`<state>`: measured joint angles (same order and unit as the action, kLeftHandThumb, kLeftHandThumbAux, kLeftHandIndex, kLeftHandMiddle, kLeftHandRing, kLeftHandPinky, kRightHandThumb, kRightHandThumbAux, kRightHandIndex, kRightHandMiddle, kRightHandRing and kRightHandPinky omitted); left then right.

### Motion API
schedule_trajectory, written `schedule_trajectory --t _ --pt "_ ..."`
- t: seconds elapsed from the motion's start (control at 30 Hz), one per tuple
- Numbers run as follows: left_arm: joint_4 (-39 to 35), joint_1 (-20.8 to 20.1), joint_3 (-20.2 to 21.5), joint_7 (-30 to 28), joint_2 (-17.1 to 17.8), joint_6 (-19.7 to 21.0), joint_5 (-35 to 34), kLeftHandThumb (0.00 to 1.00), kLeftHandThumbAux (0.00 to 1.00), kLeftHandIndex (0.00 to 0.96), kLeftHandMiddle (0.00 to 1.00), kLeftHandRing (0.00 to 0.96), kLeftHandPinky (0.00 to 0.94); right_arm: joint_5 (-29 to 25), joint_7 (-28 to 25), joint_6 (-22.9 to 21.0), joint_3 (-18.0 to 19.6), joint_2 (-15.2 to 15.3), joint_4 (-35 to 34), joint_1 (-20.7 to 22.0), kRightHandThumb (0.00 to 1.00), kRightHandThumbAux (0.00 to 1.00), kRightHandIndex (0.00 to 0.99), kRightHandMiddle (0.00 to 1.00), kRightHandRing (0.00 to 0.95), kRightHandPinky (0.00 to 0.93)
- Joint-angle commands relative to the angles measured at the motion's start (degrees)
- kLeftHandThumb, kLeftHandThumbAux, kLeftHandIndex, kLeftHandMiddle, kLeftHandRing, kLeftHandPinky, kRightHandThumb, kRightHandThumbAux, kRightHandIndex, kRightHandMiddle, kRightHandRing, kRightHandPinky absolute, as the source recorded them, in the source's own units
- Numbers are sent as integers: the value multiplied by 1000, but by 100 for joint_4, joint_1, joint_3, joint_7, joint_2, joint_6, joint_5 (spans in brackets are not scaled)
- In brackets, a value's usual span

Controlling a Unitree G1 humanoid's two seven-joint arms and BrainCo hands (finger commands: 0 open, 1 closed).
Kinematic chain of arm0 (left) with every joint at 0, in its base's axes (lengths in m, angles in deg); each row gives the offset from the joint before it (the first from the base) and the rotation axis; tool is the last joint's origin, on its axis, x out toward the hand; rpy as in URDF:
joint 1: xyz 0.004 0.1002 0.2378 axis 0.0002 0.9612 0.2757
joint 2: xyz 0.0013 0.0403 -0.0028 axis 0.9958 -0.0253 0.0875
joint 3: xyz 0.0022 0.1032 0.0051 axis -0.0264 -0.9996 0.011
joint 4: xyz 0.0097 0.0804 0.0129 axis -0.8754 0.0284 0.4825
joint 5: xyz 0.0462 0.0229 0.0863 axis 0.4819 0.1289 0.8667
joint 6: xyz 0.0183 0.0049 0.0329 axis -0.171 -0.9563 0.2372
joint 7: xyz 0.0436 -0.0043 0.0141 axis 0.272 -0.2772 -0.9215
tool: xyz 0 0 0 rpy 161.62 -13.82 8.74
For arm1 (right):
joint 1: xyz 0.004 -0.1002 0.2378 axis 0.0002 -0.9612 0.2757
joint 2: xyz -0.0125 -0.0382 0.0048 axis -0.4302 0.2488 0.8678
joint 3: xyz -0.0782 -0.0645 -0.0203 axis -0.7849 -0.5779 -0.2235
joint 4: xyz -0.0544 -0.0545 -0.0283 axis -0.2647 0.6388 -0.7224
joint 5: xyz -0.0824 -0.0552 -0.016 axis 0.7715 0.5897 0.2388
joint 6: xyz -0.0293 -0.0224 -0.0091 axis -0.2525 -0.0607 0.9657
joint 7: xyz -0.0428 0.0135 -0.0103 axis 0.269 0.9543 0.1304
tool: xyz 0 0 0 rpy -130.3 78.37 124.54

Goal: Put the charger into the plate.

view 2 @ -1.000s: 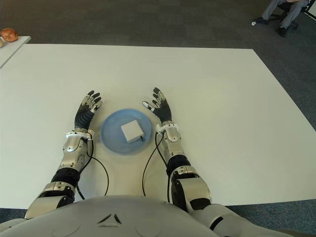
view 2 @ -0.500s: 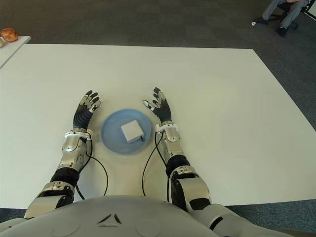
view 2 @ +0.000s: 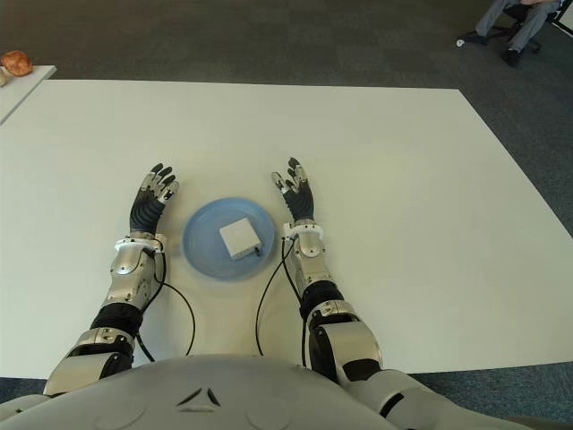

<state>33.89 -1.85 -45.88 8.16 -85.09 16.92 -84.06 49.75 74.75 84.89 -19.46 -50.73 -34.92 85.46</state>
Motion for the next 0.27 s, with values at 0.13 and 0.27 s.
schedule_trajectory --t 0.13,0.27 --pt "323 347 6 114 -68 356 48 0 601 0 116 114 123 17 -8 -239 18 10 149 -23 0 509 0 0 0 0" --pt "313 366 6 117 -63 348 48 0 600 0 111 109 116 3 -57 -300 14 9 137 -19 0 495 0 0 0 0"
